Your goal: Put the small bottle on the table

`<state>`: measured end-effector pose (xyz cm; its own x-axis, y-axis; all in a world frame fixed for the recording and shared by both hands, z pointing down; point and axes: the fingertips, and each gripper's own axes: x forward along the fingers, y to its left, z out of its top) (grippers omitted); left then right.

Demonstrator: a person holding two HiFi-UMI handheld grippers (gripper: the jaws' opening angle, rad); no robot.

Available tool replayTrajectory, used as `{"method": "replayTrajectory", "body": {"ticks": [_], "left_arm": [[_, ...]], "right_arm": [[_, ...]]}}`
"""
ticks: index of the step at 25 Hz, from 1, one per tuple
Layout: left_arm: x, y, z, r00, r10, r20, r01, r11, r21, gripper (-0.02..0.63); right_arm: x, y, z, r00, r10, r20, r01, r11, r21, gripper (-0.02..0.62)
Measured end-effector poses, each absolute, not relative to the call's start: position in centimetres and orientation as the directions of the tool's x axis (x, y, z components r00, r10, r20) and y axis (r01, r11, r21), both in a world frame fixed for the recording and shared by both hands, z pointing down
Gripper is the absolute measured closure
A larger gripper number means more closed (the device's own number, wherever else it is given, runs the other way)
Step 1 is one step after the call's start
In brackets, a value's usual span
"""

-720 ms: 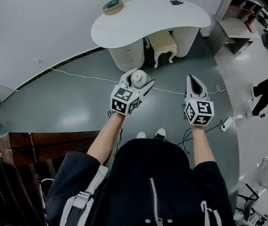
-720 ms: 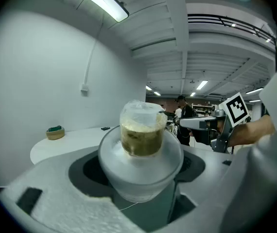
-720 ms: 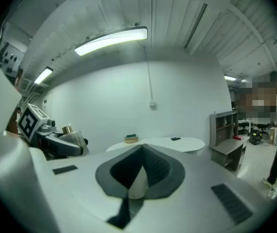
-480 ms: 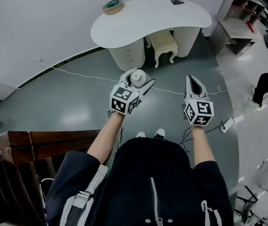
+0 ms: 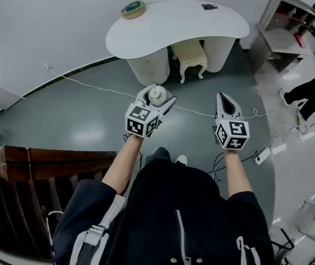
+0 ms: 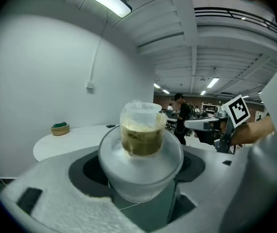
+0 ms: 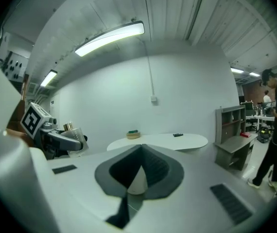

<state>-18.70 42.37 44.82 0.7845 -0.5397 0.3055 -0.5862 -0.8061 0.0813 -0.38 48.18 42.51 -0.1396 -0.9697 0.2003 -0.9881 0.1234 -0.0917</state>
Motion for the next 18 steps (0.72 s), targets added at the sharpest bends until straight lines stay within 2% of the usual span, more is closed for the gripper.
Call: {"method": "replayTrajectory", "body": {"ticks": [10,18], "left_arm": [[-15.0,38.9,45.0,0.790,-0.530,0.309,-0.579,-0.810,0.090,0.261],[-11.2,29.7,47.4,0.817,-0.486,0.310,-0.540,-0.833,0.117,0.261]], "right_arm": [[3.4,45.1,42.9,-0.120,-0.972,0.204,-0.989,0.100,-0.106,0.594],[5.7,36.7,44.6,-0.097,-0.967,0.234,-0.993,0.079,-0.085,0.594]]}}
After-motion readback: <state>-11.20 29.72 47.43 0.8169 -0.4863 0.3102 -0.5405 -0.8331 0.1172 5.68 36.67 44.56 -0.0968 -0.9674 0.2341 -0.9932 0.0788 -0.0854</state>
